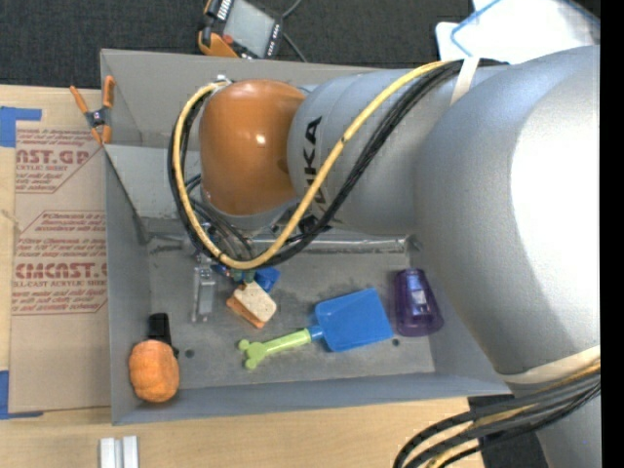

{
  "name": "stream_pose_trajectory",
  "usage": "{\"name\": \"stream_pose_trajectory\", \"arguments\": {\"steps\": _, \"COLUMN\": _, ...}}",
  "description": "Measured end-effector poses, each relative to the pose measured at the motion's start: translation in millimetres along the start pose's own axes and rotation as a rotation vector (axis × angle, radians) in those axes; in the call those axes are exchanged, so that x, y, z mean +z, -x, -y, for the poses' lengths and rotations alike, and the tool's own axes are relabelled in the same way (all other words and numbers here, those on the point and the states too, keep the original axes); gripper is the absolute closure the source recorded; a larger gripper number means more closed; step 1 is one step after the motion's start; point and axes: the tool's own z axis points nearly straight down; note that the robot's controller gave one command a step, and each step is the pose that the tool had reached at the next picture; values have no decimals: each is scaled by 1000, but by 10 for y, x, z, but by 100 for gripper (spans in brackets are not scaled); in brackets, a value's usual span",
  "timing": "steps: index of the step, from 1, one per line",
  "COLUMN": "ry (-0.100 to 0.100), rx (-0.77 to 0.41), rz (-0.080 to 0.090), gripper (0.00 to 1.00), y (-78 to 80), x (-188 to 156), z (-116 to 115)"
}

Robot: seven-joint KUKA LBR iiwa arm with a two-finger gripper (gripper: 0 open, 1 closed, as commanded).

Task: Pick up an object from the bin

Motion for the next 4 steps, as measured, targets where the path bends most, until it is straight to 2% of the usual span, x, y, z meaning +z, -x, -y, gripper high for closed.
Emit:
{"name": "stream_pose_trajectory", "arguments": {"steps": 1, "ry": 2, "rx": 3, "rz": 7, "gripper": 0, "y": 21, "x": -52, "z": 14}}
{"name": "stream_pose_trajectory", "arguments": {"steps": 2, "ry": 1, "rx": 113, "rz": 5, "gripper": 0, "y": 133, "x": -52, "z": 668}}
{"name": "stream_pose_trajectory", "arguments": {"steps": 3, "ry": 4, "rx": 87, "rz": 9, "gripper": 0, "y": 177, "x": 14, "z": 549}}
{"name": "stream_pose_trajectory", "arguments": {"steps": 4, "ry": 2, "rx": 350, "rz": 6, "gripper": 0, "y": 233, "x": 306, "z": 679}}
